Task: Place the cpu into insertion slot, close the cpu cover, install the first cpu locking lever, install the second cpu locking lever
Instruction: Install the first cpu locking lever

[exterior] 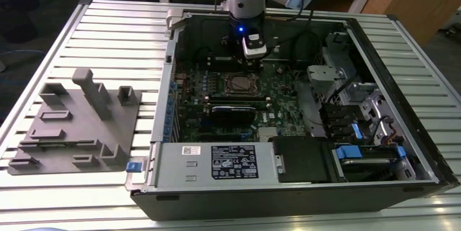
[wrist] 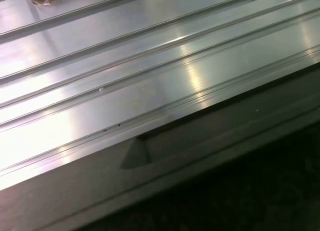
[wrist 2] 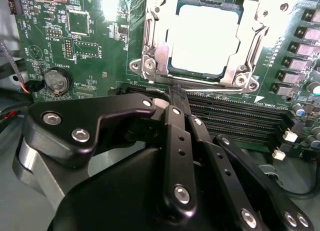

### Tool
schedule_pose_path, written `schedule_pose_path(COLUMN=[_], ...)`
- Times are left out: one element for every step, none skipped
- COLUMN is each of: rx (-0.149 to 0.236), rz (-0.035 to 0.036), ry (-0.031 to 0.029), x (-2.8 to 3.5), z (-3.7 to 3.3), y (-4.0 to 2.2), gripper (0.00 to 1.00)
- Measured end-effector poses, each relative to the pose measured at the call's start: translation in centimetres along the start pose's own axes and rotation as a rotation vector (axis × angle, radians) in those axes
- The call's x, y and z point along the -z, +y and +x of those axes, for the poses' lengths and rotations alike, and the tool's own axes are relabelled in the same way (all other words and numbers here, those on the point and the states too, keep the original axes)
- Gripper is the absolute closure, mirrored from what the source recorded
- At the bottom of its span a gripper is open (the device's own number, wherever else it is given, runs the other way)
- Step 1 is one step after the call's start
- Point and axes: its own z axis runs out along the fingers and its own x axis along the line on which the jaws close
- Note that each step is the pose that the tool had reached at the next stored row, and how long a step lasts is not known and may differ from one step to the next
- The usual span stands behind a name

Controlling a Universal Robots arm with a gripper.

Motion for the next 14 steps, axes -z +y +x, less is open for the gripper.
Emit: schedule_pose_path(rx=[0.000, 0.000, 0.000, 0.001, 0.002, 0.004, 0.005, 0.006, 0.007, 0.007, 0.008, 0.008, 0.008, 0.008], rz=[-0.0002, -0.0002, 0.0019, 0.0090, 0.0168, 0.0251, 0.0329, 0.0403, 0.0471, 0.0519, 0.0554, 0.0566, 0.0569, 0.0570], ry=[0.0000, -0.0001, -0.0013, -0.0042, -0.0075, -0.0109, -0.0142, -0.0174, -0.0202, -0.0222, -0.0236, -0.0241, -0.0242, -0.0245], x=[0.00, 0.00, 0.00, 0.00, -0.01, -0.04, -0.07, -0.12, -0.17, -0.22, -0.28, -0.33, -0.37, -0.38], z=[0.00, 0.00, 0.01, 0.03, 0.04, 0.04, 0.05, 0.06, 0.07, 0.08, 0.10, 0.11, 0.13, 0.15], y=[0.00, 0.00, 0.00, -0.01, -0.02, -0.02, -0.03, -0.03, -0.04, -0.05, -0.05, -0.06, -0.07, -0.08], gripper=[0.89, 0.89, 0.89, 0.89, 0.89, 0.89, 0.89, 0.89, 0.89, 0.89, 0.89, 0.89, 0.89, 0.89])
